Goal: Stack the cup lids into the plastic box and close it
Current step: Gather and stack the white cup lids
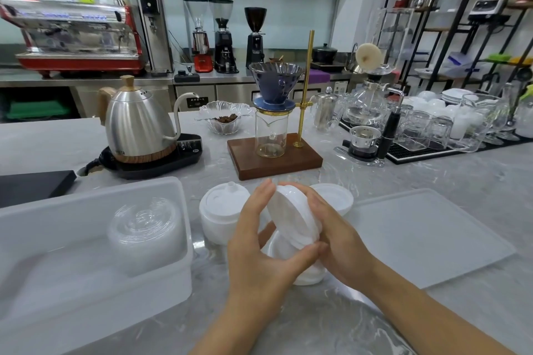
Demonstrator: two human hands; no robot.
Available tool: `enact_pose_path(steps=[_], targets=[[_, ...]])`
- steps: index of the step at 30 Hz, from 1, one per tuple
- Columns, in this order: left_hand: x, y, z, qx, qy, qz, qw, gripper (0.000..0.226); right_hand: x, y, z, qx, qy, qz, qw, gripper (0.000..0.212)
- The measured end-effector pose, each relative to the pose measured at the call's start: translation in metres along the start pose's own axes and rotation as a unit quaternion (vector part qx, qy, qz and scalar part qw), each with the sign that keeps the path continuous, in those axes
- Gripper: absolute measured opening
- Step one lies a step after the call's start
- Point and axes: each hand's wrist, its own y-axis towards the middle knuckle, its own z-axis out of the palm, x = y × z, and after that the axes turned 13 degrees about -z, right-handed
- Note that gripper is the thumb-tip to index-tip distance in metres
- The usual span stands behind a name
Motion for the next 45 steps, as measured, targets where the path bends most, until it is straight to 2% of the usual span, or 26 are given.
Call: enact_pose_path(steps=[13, 18, 20, 22, 25, 28, 29, 32, 34, 36, 40, 45], targets=[[0.001, 0.004, -0.003, 0.049, -0.03, -0.02, 0.998, 0.096, 0.001, -0.003, -0.001, 0.022, -0.082, -0.022, 0.996, 0.042], [-0.006, 0.003, -0.002, 0.056, 0.016, 0.006, 0.998, 0.099, 0.004, -0.002, -0.008, 0.053, -0.128, -0.062, 0.988, 0.047], [-0.008, 0.002, -0.001, 0.082, -0.011, 0.009, 0.997, 0.1, 0.007, -0.002, -0.008, 0.061, -0.11, -0.07, 0.99, 0.049], [-0.008, 0.0, -0.001, 0.119, -0.054, -0.013, 0.991, 0.098, 0.006, -0.003, -0.006, 0.055, -0.146, -0.092, 0.983, 0.055], [-0.011, -0.001, -0.001, 0.177, -0.186, -0.097, 0.962, 0.087, 0.002, -0.004, -0.002, 0.044, -0.255, -0.15, 0.954, 0.059], [-0.017, 0.003, -0.004, 0.207, -0.318, -0.178, 0.908, 0.059, 0.001, -0.006, -0.002, 0.062, -0.307, -0.163, 0.936, 0.066], [-0.019, 0.004, -0.006, 0.199, -0.324, -0.193, 0.905, 0.051, 0.0, -0.006, -0.002, 0.073, -0.322, -0.162, 0.93, 0.071], [-0.017, 0.006, -0.008, 0.14, -0.272, -0.224, 0.925, 0.038, -0.001, -0.009, 0.0, 0.109, -0.34, -0.145, 0.923, 0.088], [-0.015, 0.008, -0.009, 0.101, -0.275, -0.256, 0.921, 0.032, 0.001, -0.009, -0.001, 0.128, -0.343, -0.145, 0.919, 0.091], [-0.013, 0.011, -0.013, 0.093, -0.312, -0.289, 0.9, 0.033, 0.003, -0.008, -0.005, 0.126, -0.339, -0.164, 0.918, 0.088], [-0.014, 0.017, -0.021, 0.119, -0.391, -0.325, 0.853, 0.042, 0.007, -0.003, -0.011, 0.049, -0.296, -0.18, 0.937, 0.067], [-0.015, 0.016, -0.023, 0.129, -0.415, -0.328, 0.839, 0.037, 0.005, -0.002, -0.014, 0.029, -0.249, -0.122, 0.96, 0.052]])
